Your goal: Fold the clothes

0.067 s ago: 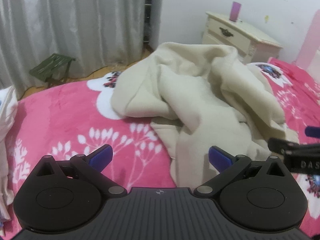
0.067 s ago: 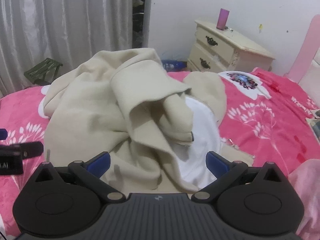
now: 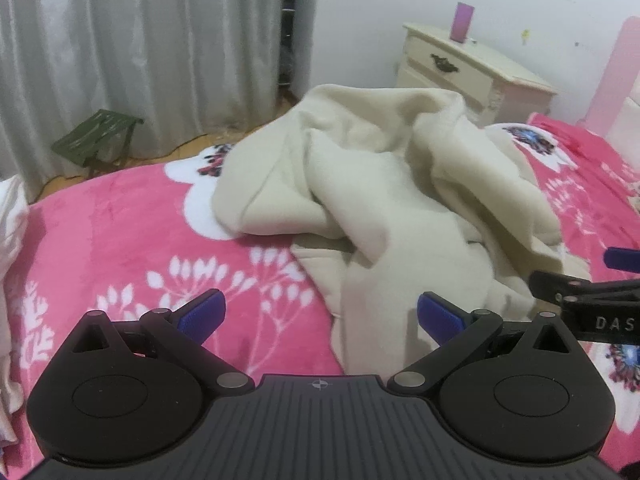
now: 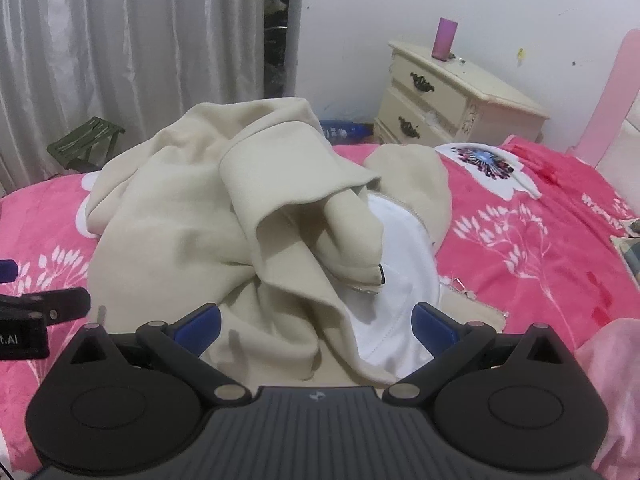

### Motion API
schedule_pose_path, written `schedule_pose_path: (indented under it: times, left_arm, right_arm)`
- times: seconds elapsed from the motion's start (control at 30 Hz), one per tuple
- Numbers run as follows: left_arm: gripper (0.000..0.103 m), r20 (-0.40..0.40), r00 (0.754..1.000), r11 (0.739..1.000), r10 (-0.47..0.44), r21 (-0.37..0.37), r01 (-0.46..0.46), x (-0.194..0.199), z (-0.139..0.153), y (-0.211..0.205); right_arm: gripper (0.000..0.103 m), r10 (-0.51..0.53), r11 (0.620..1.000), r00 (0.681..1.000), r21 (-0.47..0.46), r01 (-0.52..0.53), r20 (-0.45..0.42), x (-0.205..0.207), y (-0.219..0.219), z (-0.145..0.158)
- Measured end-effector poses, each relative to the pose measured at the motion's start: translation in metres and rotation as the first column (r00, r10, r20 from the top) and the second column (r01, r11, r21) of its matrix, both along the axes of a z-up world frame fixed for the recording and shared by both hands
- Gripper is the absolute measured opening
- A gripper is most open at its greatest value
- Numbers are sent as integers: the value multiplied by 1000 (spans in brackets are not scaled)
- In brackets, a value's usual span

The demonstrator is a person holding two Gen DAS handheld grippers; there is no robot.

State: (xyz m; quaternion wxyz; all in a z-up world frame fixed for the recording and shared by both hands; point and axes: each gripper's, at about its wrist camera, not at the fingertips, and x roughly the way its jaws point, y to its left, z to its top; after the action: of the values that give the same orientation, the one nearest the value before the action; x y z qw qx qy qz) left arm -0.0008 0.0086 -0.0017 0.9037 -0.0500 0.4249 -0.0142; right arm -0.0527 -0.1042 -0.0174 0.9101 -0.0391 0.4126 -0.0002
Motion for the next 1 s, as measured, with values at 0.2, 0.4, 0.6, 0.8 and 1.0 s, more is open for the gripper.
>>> schedule_pose_path:
  times: [0.2, 0.4, 0.6, 0.8, 1.0]
  left_arm:
    - [103, -3, 998, 998, 62, -1, -62, -2, 0, 0]
    - [103, -2, 998, 997, 68, -22, -68, -7, -7, 17]
    - [103, -21, 996, 996, 83, -14, -83, -7, -9, 20]
    - [103, -15, 995, 995, 101, 8, -101, -7, -9, 21]
    - [103, -23, 989, 990, 144, -1, -144, -7, -10, 25]
  right_arm:
    - [103, 1, 1000, 1000, -9, -1, 6, 0, -1, -1]
    - [103, 3, 1000, 1000, -21, -2, 10, 0, -2, -1]
    - [103, 4, 1000, 1000, -25, -3, 9, -1, -2, -1]
    - [103, 6, 1000, 1000, -25, -6, 4, 0, -1, -1]
    - [103, 6, 1000, 1000, -20, -6, -1, 1, -2, -2]
